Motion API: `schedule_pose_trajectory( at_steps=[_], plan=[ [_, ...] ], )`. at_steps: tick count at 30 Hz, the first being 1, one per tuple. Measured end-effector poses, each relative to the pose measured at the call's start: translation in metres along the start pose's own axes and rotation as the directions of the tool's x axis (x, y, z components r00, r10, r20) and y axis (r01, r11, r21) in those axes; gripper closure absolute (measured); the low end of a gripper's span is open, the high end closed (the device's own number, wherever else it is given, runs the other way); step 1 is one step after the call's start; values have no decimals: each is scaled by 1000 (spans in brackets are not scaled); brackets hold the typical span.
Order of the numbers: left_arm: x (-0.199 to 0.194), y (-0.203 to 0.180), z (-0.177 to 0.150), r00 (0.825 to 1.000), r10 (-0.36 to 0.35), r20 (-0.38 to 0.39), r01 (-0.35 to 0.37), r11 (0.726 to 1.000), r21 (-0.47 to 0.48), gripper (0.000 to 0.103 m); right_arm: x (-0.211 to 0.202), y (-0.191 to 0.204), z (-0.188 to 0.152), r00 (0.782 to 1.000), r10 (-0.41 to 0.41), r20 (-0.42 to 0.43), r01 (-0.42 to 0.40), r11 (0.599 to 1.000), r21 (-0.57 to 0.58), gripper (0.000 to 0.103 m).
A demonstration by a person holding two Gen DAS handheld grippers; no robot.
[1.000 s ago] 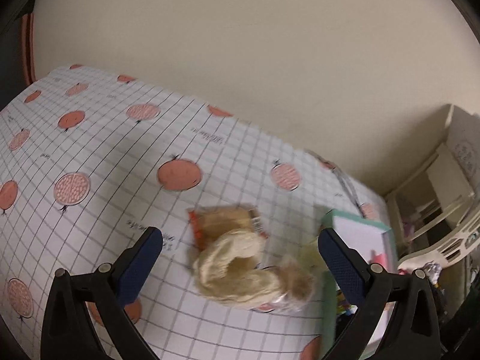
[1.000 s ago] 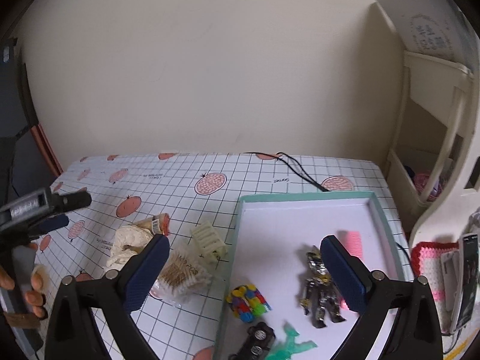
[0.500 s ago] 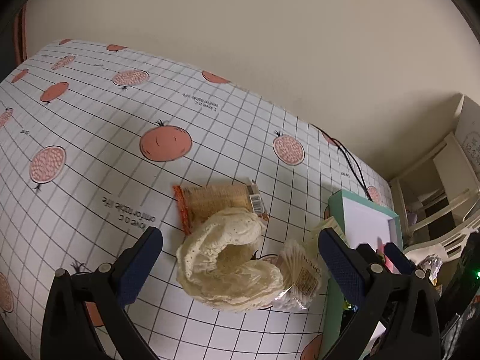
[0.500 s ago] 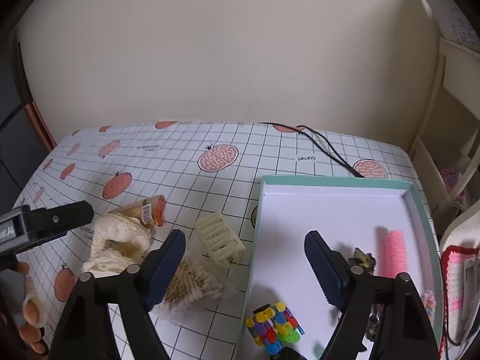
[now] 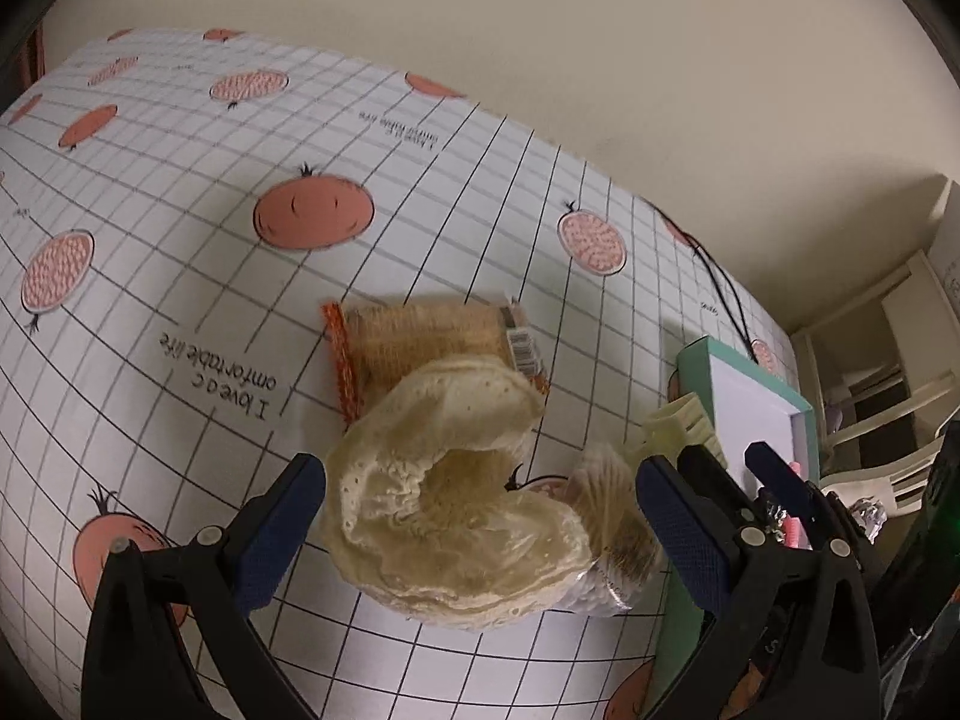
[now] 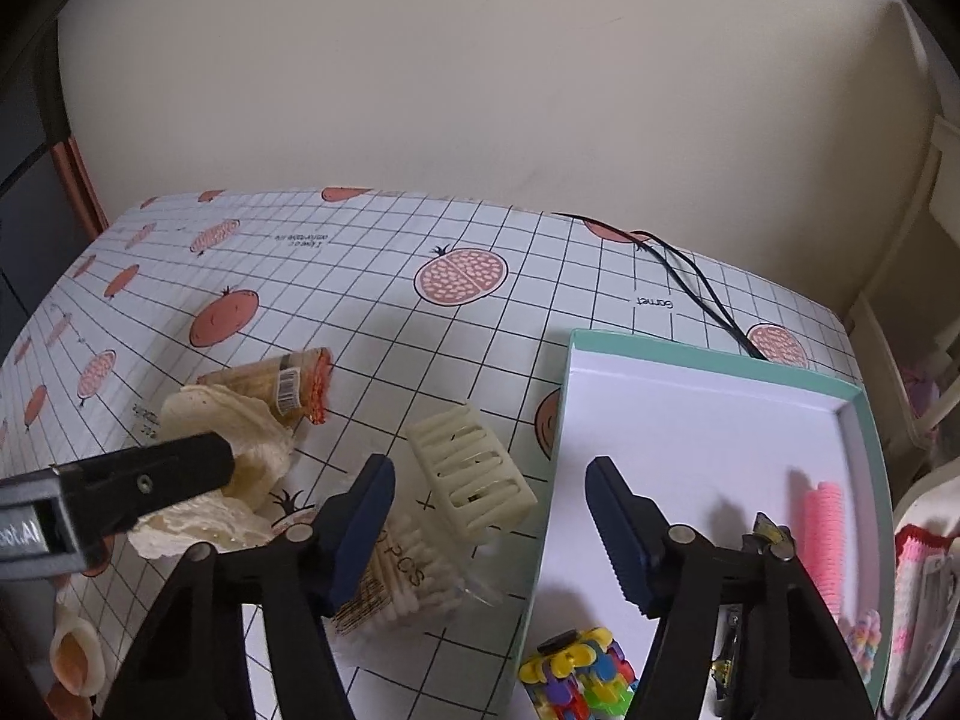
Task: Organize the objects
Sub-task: 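Move the left tool to the cream lace cloth while the right tool approaches the cream clip, then close the left tool on the lace cloth while the right tool grasps the cream clip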
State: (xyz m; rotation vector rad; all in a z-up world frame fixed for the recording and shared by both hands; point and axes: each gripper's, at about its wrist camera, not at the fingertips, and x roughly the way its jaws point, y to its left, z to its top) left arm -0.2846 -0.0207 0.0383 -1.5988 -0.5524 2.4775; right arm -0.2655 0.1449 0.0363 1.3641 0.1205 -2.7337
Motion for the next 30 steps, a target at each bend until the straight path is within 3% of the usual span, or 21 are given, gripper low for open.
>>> schedule_pose_trajectory(
  at_steps=[11,19,30],
  plan=[
    [12,5,-5,1000,10,-26,-10,1000,-9,2,15,1,-3,999,-17,-30,17,1000,-8,50],
    [21,6,-6,999,21,-46,-22,1000,-11,15,15,0,-3,999,-38,-24,37,999,-26,57],
    [23,7,-7,999,27,-41,-27,999,-18,19,4,14,-1,999,-44,0,43,994,-102,57]
  ],
)
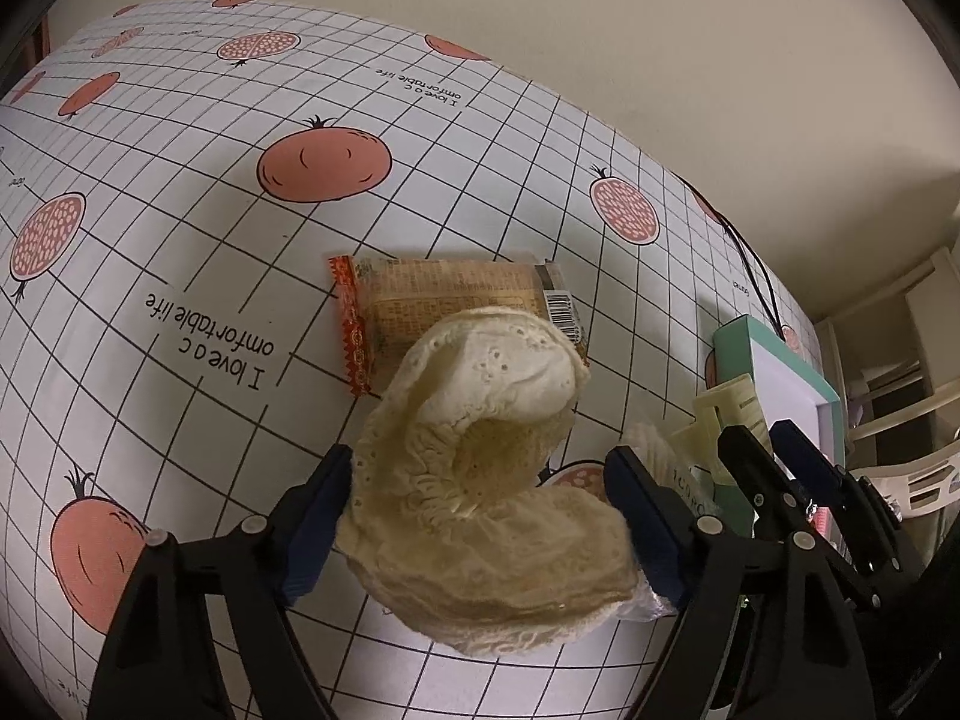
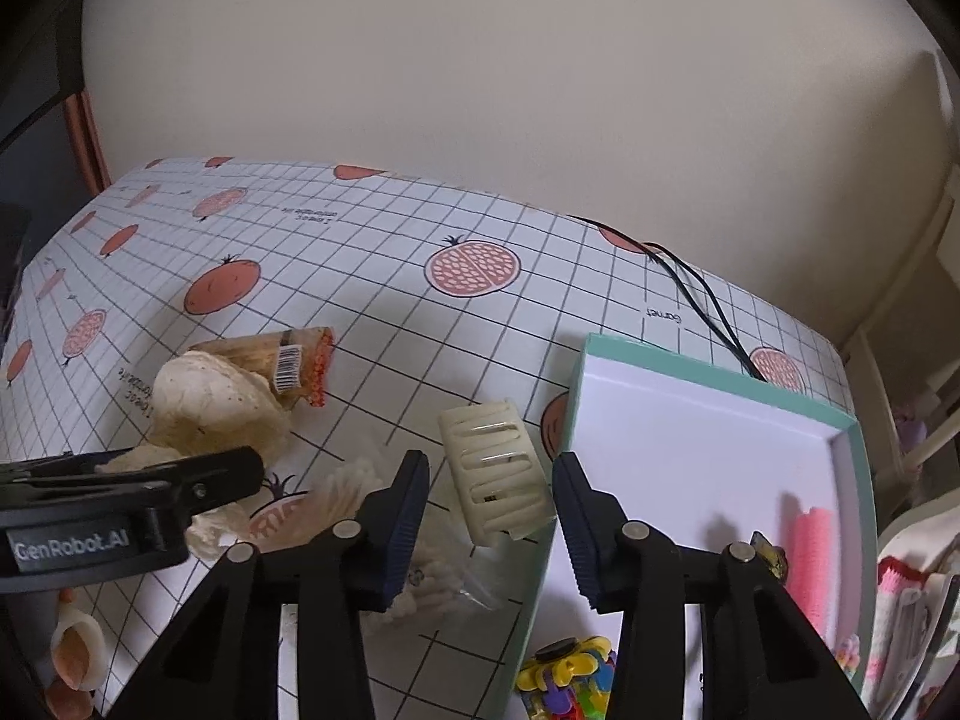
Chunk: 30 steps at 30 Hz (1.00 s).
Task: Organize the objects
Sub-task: 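Close the left tool on the lace cloth while the right tool grasps the cream clip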
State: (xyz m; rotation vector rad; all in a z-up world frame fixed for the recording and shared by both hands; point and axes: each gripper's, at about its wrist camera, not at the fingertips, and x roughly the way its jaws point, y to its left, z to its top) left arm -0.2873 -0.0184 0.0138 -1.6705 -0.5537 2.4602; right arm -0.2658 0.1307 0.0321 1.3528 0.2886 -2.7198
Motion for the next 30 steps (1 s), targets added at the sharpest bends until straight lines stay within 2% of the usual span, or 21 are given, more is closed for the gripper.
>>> schedule_pose_trajectory(
  at_steps=[9,15,24,26,30],
  plan=[
    [0,2,1,1000,6,5,-6,1000,3,23,10,3,-1,1000,-4,-26,4,1000,1,57],
    [-1,3,1,1000,16,11,-16,1000,0,33,11,4,-1,1000,-1,-30,1,1000,3,69],
    [-1,4,0,999,41,15,-41,999,5,60,11,5,0,1000,5,-31,-4,1000,18,69],
    [-2,5,0,999,43,16,-43,999,4,71,11,4,-1,1000,8,-30,-7,1000,24,69],
    [-4,7,-1,999,39,24,-39,999,2,78,8,1,0,1000,9,-26,-8,999,38,69]
  ],
)
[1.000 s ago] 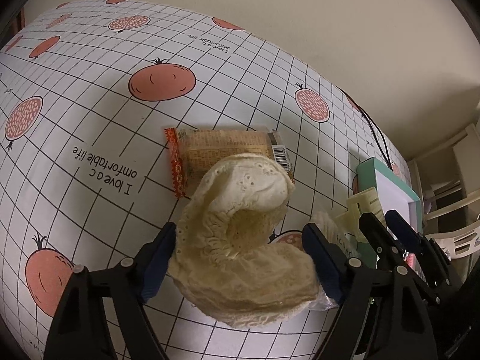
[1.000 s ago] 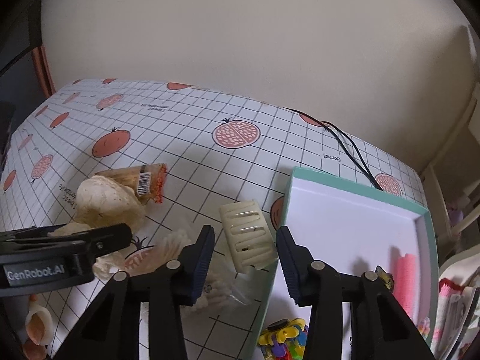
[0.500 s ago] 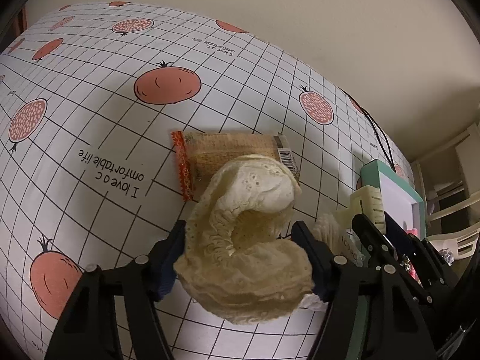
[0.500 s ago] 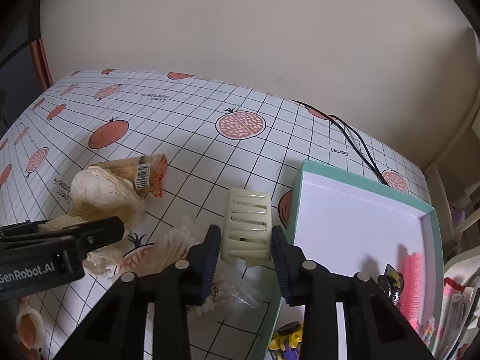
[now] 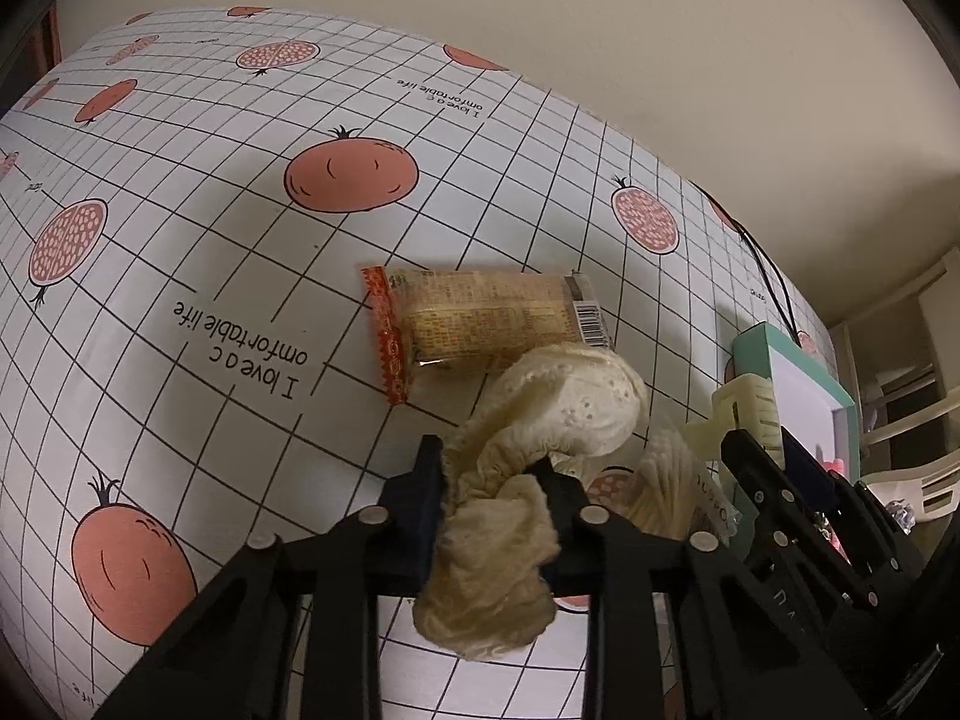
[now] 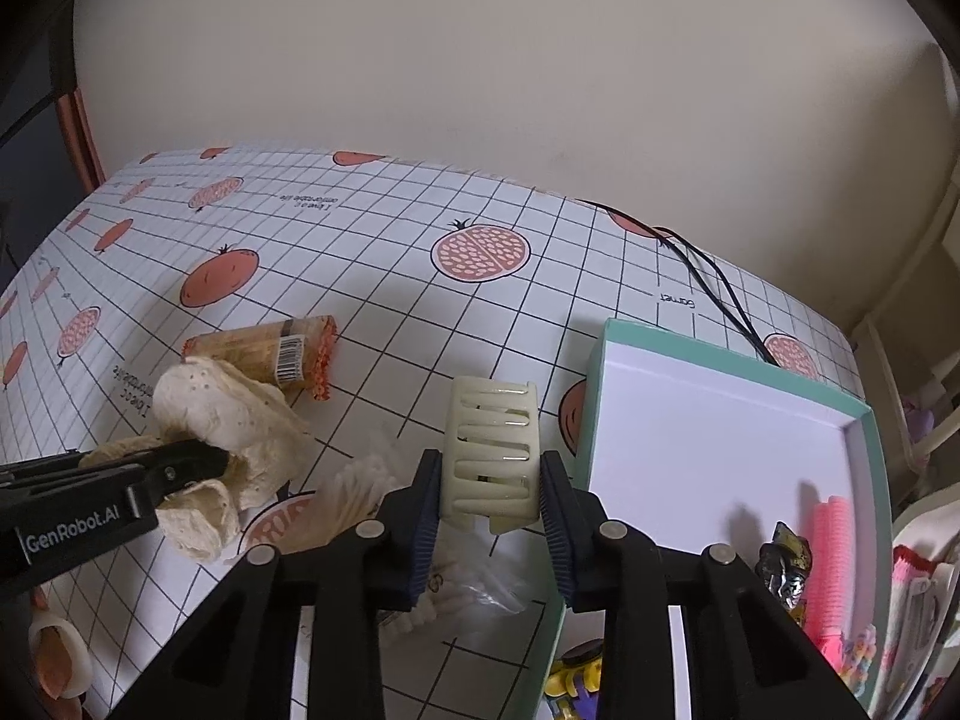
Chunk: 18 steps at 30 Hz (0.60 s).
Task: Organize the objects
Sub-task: 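Close the left tool on the lace cloth while the right tool grasps the cream clip, then carry the lace cloth with the left tool while the right tool carries the clip over the box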
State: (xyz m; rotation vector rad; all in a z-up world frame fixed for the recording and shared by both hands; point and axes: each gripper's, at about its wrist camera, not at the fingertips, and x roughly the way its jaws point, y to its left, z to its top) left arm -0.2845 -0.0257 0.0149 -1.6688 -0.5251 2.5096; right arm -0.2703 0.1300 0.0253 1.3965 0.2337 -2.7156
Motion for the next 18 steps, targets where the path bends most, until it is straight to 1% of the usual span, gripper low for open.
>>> schedule_pose_trajectory(
  at_steps=[4,11,18],
  plan=[
    [-5,0,2,1000,-12,13,12,1000,0,81,-5,-3,2,1000,6,9,-6,1000,10,69],
    [-14,-2,5,999,-23,34,23,1000,3,82,-18,-9,8,999,13,35,-14,1000,23,69],
    [-33,-5,10,996,-32,85,32,1000,2,82,-31,-14,13,998,23,65,-25,999,34,69]
  ],
)
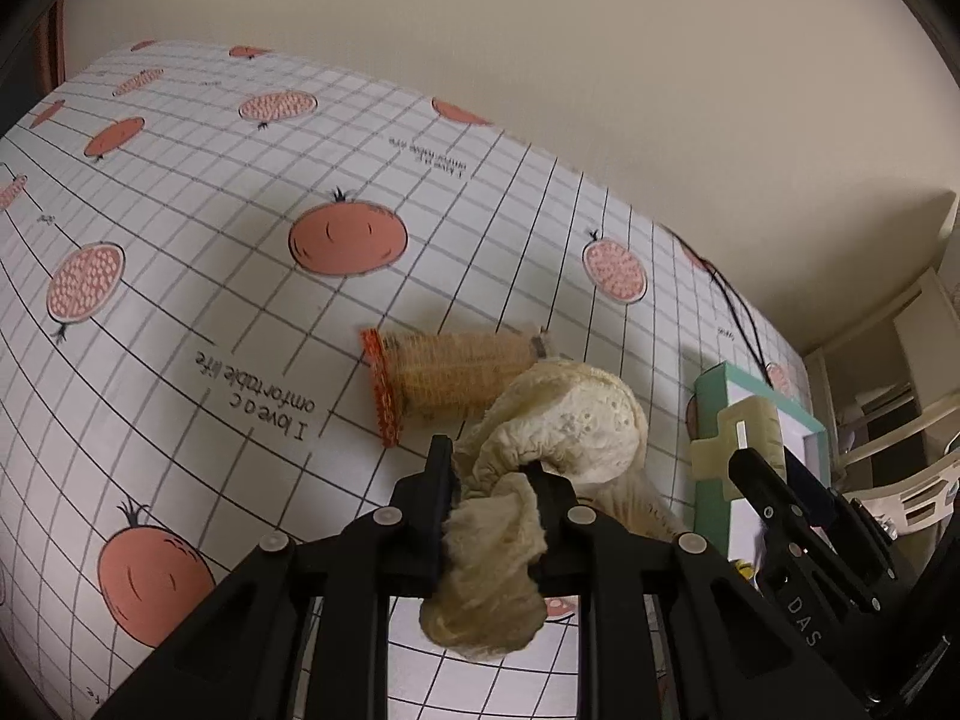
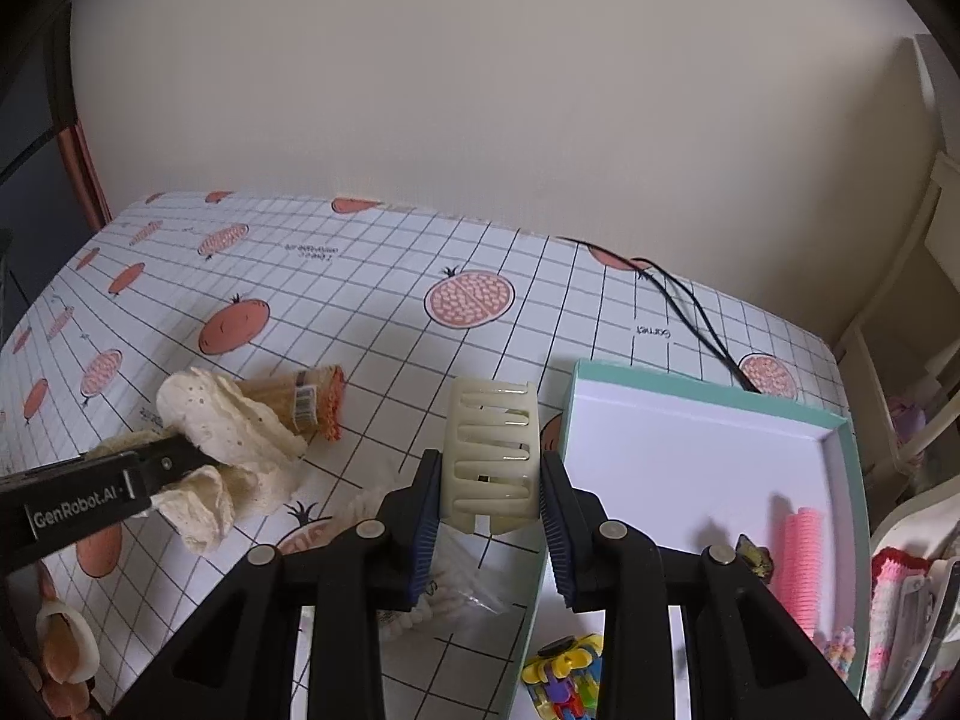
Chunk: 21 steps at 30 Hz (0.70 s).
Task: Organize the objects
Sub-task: 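Carry the lace cloth with the left tool while the right tool carries the clip over the box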
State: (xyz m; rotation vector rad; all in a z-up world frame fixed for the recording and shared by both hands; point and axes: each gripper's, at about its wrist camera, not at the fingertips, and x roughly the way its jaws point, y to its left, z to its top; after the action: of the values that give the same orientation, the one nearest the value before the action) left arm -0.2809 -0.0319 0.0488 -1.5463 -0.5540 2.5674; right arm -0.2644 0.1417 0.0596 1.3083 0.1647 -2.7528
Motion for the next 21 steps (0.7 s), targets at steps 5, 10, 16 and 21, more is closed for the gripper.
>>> schedule_pose_trajectory(
  at_steps=[5,10,16,21],
  plan=[
    [-12,-3,6,999,-12,37,12,1000,-2,82,-10,-5,3,1000,-1,18,1,1000,5,69],
    [-24,-13,10,997,-32,71,31,999,8,82,-25,-19,7,999,-2,46,1,1000,26,69],
    [-37,-33,9,992,-61,109,56,997,45,82,-42,-44,6,997,-27,70,23,998,58,69],
    [-44,-52,5,988,-91,124,82,994,72,82,-56,-73,3,995,-54,86,46,994,94,69]
  ],
)
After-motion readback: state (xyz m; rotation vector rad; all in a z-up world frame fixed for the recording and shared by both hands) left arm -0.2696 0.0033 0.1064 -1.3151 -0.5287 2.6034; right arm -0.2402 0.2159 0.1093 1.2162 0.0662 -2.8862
